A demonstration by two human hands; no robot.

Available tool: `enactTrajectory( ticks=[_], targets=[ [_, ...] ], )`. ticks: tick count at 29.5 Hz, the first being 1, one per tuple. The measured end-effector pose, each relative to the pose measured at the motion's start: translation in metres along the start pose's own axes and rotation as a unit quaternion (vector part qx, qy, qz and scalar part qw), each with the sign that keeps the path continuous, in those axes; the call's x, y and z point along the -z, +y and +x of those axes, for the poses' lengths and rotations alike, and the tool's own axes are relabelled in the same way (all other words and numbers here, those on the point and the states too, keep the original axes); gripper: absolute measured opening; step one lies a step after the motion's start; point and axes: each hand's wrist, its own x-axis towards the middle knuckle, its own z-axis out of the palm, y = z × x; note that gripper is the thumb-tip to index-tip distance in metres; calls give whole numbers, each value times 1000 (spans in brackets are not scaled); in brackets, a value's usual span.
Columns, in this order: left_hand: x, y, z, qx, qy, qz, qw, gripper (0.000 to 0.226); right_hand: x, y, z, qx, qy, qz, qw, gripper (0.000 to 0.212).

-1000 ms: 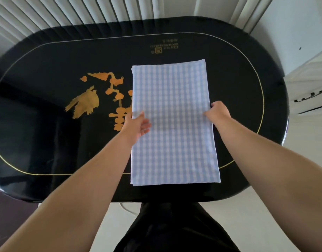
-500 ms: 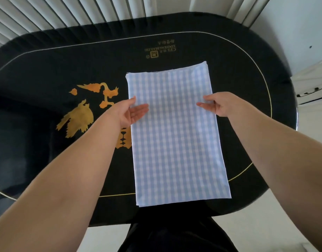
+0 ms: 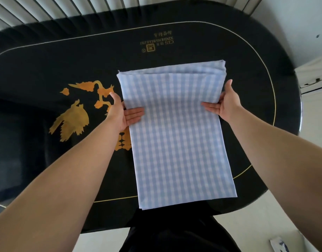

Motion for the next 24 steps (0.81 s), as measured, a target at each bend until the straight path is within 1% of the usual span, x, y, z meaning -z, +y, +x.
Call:
enactTrajectory(
  ticks=[2,3,4,5,7,8,10,12,13,14,15,16,17,18,19,20,22,23,24],
  targets=[
    [5,-5,0,-21,-37,27,999,67,6,3,-1,15,-19,-1,1000,51],
    [9,-8,-2,-38,-59,46,997,61,9,5,-2,15,-15,-23,1000,50],
    [14,-11,-3,-60,-81,73,992,51,11,6,-4,21,-5,-73,997,50],
    [20,-15,-5,-87,-106,110,985,38,13,7,-6,42,1,-148,988,52],
    [29,-19,-7,-117,-139,179,967,13,16,10,-8,91,-5,-272,958,55],
    [31,-20,-8,-116,-138,203,963,17,17,11,-8,111,-21,-299,948,51],
    [31,-23,-10,-117,-130,218,960,27,19,11,-10,148,-55,-335,929,39],
    [29,-27,-15,-123,-125,209,962,26,20,13,-12,183,-57,-388,901,29],
    [29,-30,-17,-128,-120,197,965,30,20,15,-13,202,-46,-410,888,24],
    [28,-35,-20,-135,-108,183,968,39,19,19,-16,217,-31,-422,880,20],
    [26,-41,-23,-143,-81,168,972,49,18,24,-19,229,-12,-418,879,21],
    [23,-48,-27,-152,-34,159,975,55,18,29,-22,236,12,-398,886,30],
    [18,-56,-31,-163,26,157,974,55,17,35,-27,238,41,-368,898,40],
    [14,-66,-36,-179,89,167,965,51,18,40,-33,235,74,-344,906,48],
    [11,-77,-40,-199,141,183,952,44,19,46,-40,229,102,-328,911,52],
    [8,-88,-43,-213,176,199,940,35,22,54,-45,215,121,-319,915,51],
    [4,-108,-49,-203,201,220,933,27,27,72,-54,163,132,-328,921,43],
    [3,-115,-51,-187,199,231,934,28,29,81,-58,133,133,-355,916,41],
    [3,-120,-53,-173,189,236,937,31,30,88,-61,112,135,-401,899,43]
  ],
)
